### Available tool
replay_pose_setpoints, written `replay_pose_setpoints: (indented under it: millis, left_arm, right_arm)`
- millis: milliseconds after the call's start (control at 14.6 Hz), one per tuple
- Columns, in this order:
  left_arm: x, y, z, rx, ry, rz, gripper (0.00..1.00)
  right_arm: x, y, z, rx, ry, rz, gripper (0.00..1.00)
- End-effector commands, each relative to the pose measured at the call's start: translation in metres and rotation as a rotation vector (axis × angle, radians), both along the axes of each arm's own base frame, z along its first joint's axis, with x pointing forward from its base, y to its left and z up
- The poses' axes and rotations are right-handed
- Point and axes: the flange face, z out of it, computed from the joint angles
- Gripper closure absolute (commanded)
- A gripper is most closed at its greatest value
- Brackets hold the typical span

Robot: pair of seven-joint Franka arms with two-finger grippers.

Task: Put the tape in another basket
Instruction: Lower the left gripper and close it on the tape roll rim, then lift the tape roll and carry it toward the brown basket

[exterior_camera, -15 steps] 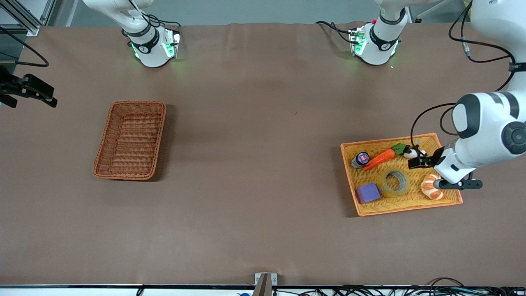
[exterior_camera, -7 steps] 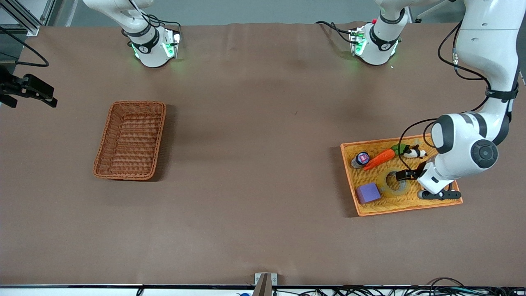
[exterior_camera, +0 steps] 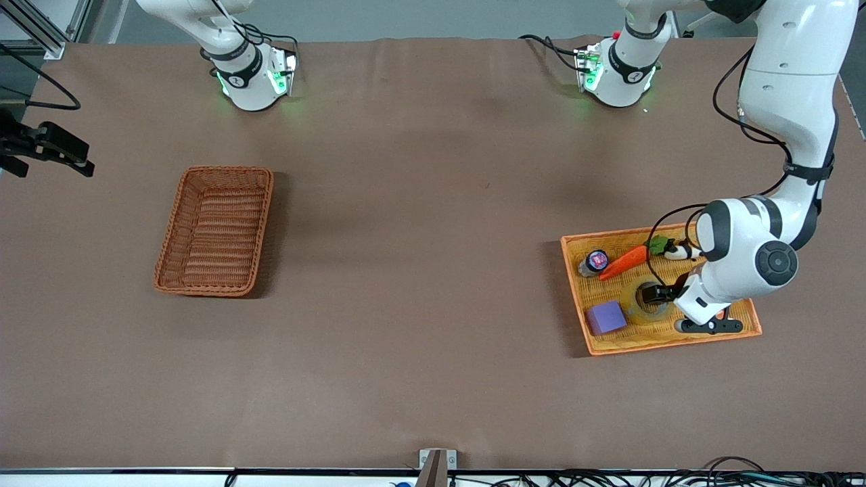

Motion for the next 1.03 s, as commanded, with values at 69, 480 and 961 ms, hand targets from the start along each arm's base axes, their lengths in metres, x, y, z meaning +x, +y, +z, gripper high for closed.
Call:
replay_pose_setpoints:
  millis: [69, 480, 961]
  left_arm:
    - [0.005, 0.003, 0.007, 0.007, -0.025, -0.023, 0.84]
    - [0.021, 0.006, 0.043, 0.013, -0.091, -0.042, 1.0]
    - [0.037, -0.038, 0.187, 0.001, -0.08, -0.106, 1.0]
  right_arm:
    - [-0.001, 0.0, 0.002, 0.024, -0.007, -0.011, 0.0]
    - [-0.001, 0.0, 0.002, 0.024, -0.007, -0.012, 0.0]
    - [-0.001, 0.0, 0.002, 0.024, -0.007, -0.012, 0.0]
